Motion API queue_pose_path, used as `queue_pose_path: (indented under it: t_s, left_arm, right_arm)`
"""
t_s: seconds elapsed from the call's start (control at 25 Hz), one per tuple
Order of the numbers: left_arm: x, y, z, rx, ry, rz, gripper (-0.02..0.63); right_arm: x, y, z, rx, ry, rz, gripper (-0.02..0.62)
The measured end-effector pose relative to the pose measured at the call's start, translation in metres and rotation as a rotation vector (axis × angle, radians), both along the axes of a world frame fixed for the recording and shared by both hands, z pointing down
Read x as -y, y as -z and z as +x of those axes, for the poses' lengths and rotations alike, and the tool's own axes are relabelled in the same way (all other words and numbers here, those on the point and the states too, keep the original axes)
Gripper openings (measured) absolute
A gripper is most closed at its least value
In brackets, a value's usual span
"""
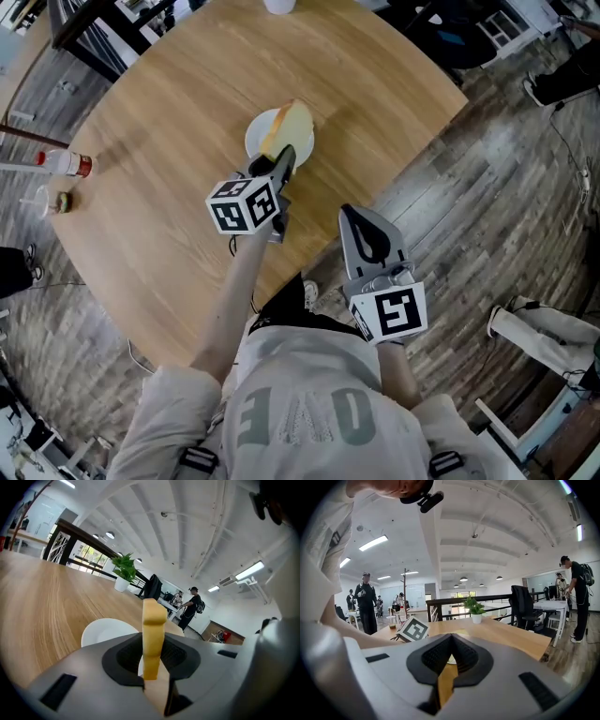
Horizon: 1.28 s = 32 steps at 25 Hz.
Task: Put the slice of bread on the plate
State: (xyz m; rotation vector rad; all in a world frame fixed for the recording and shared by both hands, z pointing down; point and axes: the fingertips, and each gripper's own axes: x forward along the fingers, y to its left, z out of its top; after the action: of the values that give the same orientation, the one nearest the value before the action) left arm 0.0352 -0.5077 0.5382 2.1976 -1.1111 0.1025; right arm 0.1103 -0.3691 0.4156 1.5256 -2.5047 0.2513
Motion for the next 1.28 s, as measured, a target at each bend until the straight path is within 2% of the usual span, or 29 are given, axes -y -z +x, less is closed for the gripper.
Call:
queue_pose_path:
  t_s: [0.08, 0.32, 0.4, 0.52, 0.6, 0.76, 0.84, 1.04, 1.12, 1.28]
  left_arm:
    - [0.001, -0.005, 0.0, -0.026, 0.004, -0.023, 0.092]
    - [-0.002, -0.023, 0.005, 0.02, -0.006, -0.079, 0.098]
    - [-0.001, -0.026, 0.002, 0.096, -0.007, -0.059, 0.15]
    - [0.002, -0.028, -0.005, 0.258, 0.015, -0.001, 0.298]
    - [0.004, -0.028, -0.009, 0.353, 0.019, 0.043, 0.372]
    - [0.002, -0.035, -0.01, 0.431, -0.002, 0.048, 0.471]
    - [-0.002, -0.042, -0.012, 0.501, -0.022, 0.038, 0.517]
    - [-0.013, -0.053, -0.023, 0.698, -0.077, 0.044, 0.56]
    - [-0.018, -0.055, -0.024, 0.726, -0.095, 0.037, 0.566]
    - [-0.032, -0.063, -0.024, 0.722, -0.125, -0.007, 0.568]
  right_arm:
    - [0.0, -0.005, -0.005, -0.001, 0.013, -0.019, 0.015]
    - [-0.001, -0.012, -0.009, -0.016, 0.034, -0.042, 0.016]
    - [0.002, -0.01, -0.01, -0.012, 0.039, -0.036, 0.016]
    - [0.005, -0.012, -0.012, -0.04, 0.047, -0.033, 0.017]
    - [0.006, -0.015, -0.017, -0.077, 0.054, -0.037, 0.017]
    - [0.0, -0.02, -0.029, -0.108, 0.089, -0.043, 0.017]
    - [-0.003, -0.021, -0.034, -0.103, 0.104, -0.047, 0.017]
    - [-0.008, -0.021, -0.04, -0.151, 0.121, -0.036, 0.017]
    - [-0.011, -0.021, -0.038, -0.14, 0.114, -0.035, 0.017]
    - [-0.013, -0.018, -0.036, -0.121, 0.099, -0.027, 0.017]
